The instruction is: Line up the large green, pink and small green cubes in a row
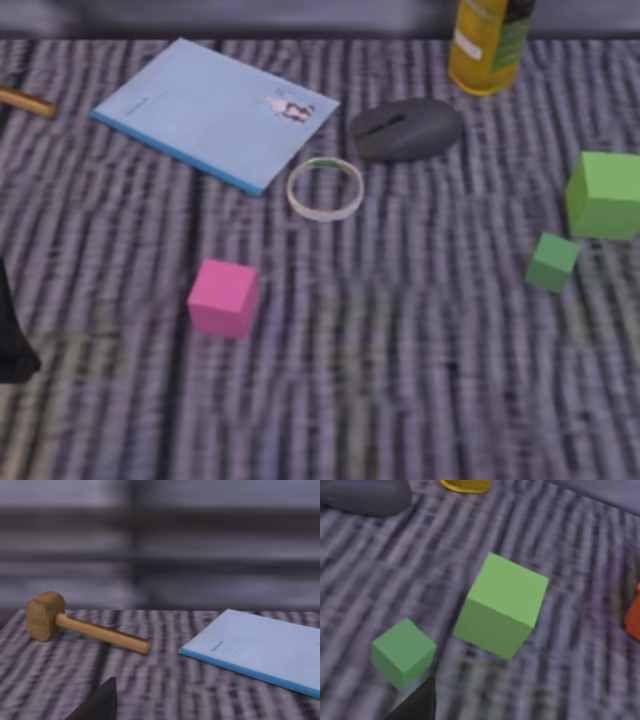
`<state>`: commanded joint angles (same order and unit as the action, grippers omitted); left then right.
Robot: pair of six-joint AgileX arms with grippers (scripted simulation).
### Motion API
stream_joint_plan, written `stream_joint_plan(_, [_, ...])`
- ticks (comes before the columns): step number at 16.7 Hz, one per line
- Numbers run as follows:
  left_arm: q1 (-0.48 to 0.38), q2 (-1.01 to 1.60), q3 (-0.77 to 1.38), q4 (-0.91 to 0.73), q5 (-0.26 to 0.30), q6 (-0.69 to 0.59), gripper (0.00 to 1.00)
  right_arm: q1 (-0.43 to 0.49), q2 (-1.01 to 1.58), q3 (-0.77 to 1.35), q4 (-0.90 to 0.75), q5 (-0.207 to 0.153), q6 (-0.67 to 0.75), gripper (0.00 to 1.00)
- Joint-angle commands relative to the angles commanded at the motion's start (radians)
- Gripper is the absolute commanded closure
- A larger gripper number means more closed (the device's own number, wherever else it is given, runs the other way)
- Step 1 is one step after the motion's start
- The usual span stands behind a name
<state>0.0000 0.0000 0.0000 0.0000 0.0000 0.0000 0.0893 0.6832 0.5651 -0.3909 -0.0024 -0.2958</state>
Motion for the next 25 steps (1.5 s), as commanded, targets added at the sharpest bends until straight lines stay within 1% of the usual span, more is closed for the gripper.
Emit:
stream_joint_plan(7, [0.0,0.0,0.0,0.0,0.0,0.0,0.0,0.085,0.755,0.543,-0.396,0.005,-0.291,0.0])
stream_joint_plan(10, [0.0,0.0,0.0,0.0,0.0,0.0,0.0,0.115,1.005,0.744,-0.539,0.007,-0.397,0.0])
stream_joint_plan(13, [0.0,0.0,0.0,0.0,0.0,0.0,0.0,0.139,1.209,0.912,-0.648,0.006,-0.481,0.0])
stream_joint_plan(16, [0.0,0.0,0.0,0.0,0.0,0.0,0.0,0.155,1.344,1.025,-0.718,0.005,-0.536,0.0])
stream_joint_plan(18, [0.0,0.0,0.0,0.0,0.0,0.0,0.0,0.16,1.382,1.062,-0.739,0.004,-0.554,0.0])
stream_joint_plan(25, [0.0,0.0,0.0,0.0,0.0,0.0,0.0,0.157,1.391,1.052,-0.723,0.004,-0.557,0.0])
